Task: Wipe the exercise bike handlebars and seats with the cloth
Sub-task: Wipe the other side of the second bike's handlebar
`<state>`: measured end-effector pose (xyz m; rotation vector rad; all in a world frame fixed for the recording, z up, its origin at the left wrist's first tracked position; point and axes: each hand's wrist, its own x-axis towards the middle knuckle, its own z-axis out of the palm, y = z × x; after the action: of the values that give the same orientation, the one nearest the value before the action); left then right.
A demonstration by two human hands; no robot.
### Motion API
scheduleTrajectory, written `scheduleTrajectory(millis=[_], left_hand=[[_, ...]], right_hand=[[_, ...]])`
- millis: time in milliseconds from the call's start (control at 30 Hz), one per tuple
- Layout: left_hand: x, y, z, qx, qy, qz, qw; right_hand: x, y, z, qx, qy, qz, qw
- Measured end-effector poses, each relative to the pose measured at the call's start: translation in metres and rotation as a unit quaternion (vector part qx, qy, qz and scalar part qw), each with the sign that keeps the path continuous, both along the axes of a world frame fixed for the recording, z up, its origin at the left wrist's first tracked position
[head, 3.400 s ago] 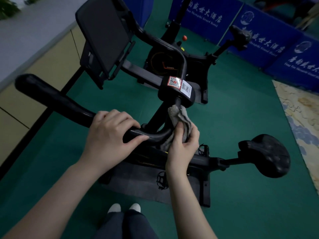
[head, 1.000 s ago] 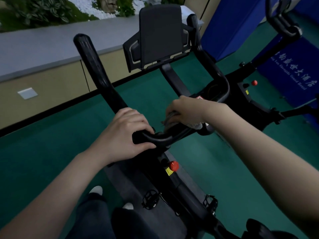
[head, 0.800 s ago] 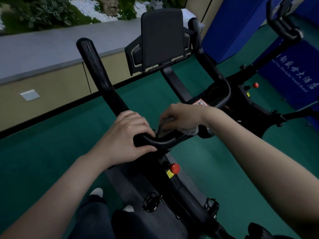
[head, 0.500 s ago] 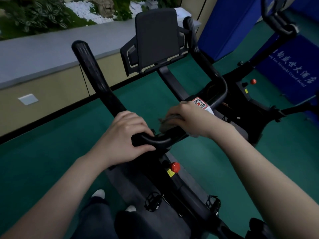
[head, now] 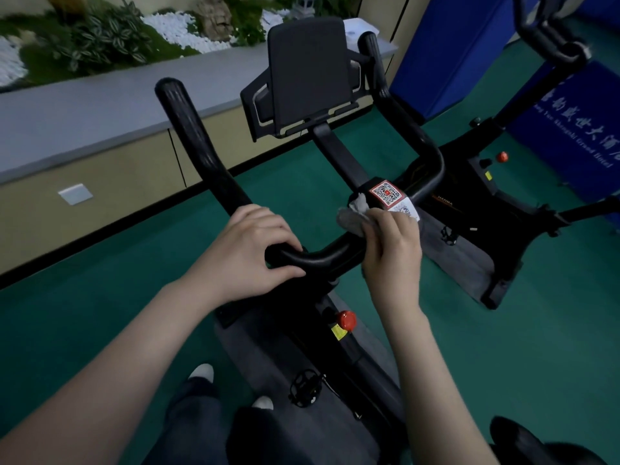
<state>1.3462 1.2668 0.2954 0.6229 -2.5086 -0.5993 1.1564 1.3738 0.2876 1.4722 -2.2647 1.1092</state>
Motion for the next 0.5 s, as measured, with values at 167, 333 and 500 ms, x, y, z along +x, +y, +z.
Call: scheduleTrajectory(millis=[167, 333, 500], left_hand=[[0.001, 0.004, 0.003, -0.008, -0.004, 0.003, 1.0], [0.013, 0.016, 0.012, -0.021, 0.021, 0.013, 0.999], [0.055, 0.03, 0.008, -0.016, 0.025, 0.073, 0.997]], right_hand=[[0.021, 0.012, 0.007, -0.043, -0.112, 0.031, 0.992], [0.029, 0.01, 0.017, -0.068, -0.198, 0.011, 0.978], [0.048, -0.004, 0.031, -0.07, -0.213, 0.038, 0.974]])
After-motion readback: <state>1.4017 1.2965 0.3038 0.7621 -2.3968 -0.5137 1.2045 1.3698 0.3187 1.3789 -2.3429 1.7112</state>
